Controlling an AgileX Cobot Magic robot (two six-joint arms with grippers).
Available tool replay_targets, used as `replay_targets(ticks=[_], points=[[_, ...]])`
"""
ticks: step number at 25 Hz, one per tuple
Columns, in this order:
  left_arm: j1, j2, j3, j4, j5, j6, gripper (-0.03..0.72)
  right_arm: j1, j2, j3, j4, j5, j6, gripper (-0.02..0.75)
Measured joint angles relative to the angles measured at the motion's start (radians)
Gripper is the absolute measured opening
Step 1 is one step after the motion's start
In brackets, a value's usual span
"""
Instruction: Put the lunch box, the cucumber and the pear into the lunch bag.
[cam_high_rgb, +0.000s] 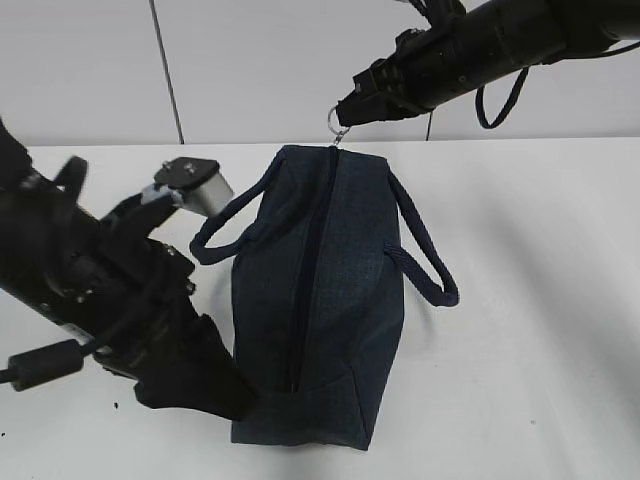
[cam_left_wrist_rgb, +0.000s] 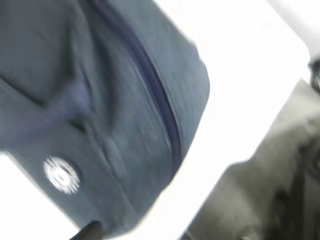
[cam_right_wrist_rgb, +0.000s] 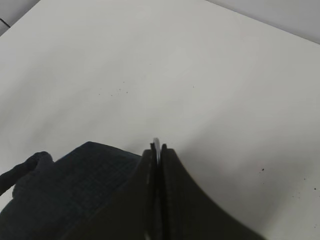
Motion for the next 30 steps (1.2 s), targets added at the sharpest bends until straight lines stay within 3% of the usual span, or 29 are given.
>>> replay_targets(ticks=[3,12,22,30], points=[[0.011,-0.089,0.000,0.031,0.038,-0.088,0.458,0.000,0.000,0.000,0.001,0.000,0.000,0.006],[0.039,-0.275,-0.042,0.049,-0.123,-0.231,0.471,0.000,0.000,0.000,0.001,0.008,0.000,0.006],[0.074,0.016,-0.330,0.061,-0.146,-0.262,0.475,0.000,0.000,0.000,0.001,0.017,0.000,0.006],[0.074,0.230,-0.491,0.113,-0.166,-0.263,0.475,0.000,0.000,0.000,0.001,0.034,0.000,0.006]])
